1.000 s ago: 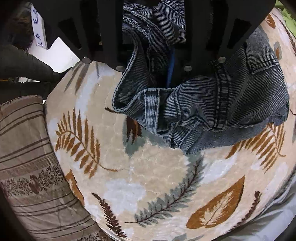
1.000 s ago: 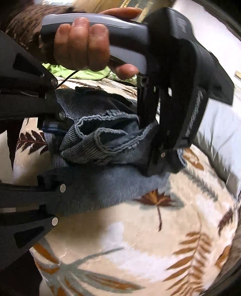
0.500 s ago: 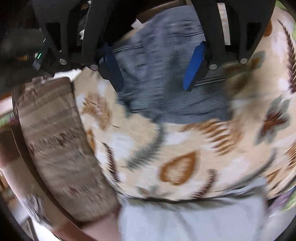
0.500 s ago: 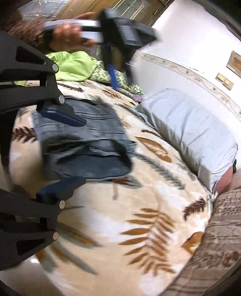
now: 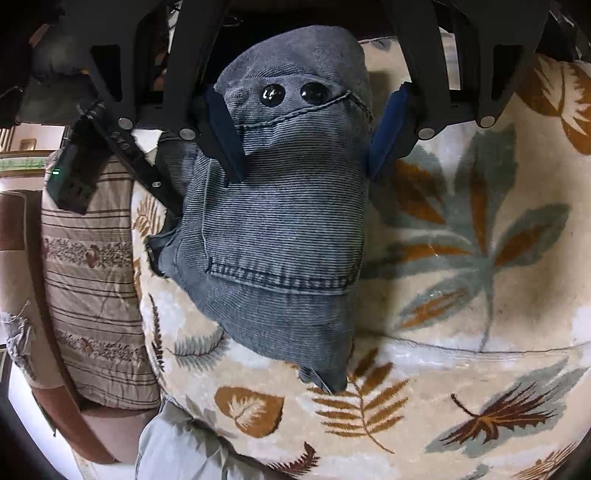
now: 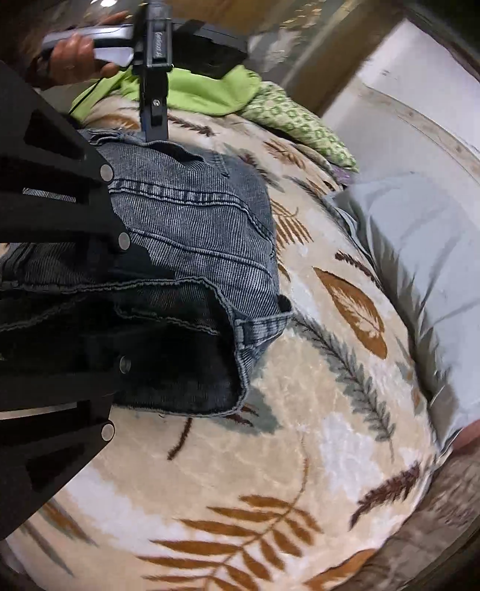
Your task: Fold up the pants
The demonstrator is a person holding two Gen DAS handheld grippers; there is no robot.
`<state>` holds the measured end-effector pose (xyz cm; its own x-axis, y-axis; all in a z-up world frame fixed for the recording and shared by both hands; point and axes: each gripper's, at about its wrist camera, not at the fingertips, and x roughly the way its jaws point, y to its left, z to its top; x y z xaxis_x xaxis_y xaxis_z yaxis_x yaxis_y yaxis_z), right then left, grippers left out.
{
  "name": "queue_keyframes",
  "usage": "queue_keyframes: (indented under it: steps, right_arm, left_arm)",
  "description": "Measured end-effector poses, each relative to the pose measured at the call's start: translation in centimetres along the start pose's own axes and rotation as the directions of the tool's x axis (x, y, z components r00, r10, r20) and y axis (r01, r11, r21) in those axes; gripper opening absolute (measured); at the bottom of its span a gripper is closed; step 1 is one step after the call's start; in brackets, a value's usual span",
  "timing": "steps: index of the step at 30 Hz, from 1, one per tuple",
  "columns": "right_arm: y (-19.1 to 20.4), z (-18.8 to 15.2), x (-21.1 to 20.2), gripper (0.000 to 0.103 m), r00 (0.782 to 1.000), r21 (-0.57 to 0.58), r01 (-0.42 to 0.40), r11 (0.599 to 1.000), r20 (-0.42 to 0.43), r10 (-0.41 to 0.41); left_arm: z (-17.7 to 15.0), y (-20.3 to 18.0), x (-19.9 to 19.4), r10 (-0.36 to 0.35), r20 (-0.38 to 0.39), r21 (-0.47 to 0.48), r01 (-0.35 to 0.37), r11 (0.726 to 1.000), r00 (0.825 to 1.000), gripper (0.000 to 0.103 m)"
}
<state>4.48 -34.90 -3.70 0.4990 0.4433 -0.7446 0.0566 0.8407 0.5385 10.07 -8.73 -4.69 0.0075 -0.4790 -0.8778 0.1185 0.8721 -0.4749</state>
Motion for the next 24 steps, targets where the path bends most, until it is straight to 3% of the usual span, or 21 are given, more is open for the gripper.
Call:
queue_keyframes:
  steps: [2,7,11,14,19,22,24]
  right_arm:
    - [-0.7,0.3,-1.2,0.004,0.999,0.0,-0.014,1.0,0.042,0.014]
    - [-4.3,0.1,-0.9,0.005,0.999,0.083,-0.034,0.996,0.009,0.034]
    - [-7.3,-0.8,0.1,0.006,0.997,0.213,-0.075,0.974,0.024,0.071]
    - [-8.2,-1.1,0.2,0.01,0.995,0.246,-0.1,0.964,0.032,0.095]
    - [-6.2,0.3,-4.0,0.025,0.986,0.177,-0.122,0.977,0.138,0.098]
    - [-4.4,1.2,-5.2,0.026,0.972,0.106,-0.159,0.981,0.191,0.137]
    - [-3.1,1.7,-4.5,0.026,0.974,0.044,-0.158,0.987,0.169,0.148]
  left_arm:
    - [-0.1,-0.4,-0.5,0.01,0.023,0.024,-0.01,1.0,1.0,0.067]
    - [0.3,0.5,-0.1,0.055,0.043,0.003,-0.055,0.998,0.998,0.067]
    - [0.3,1.6,1.5,0.087,0.029,-0.012,-0.087,0.996,0.996,0.067]
    - [0.4,1.9,1.4,0.065,0.029,-0.031,-0.064,0.997,0.997,0.066]
    - [-0.1,0.6,-1.5,0.041,0.105,0.031,-0.044,0.999,0.994,0.063]
    - [-0.3,-0.5,-1.8,0.028,0.126,0.059,-0.035,0.998,0.992,0.065]
    - [-0.3,-1.0,-1.1,0.058,0.124,0.076,-0.068,0.995,0.991,0.065]
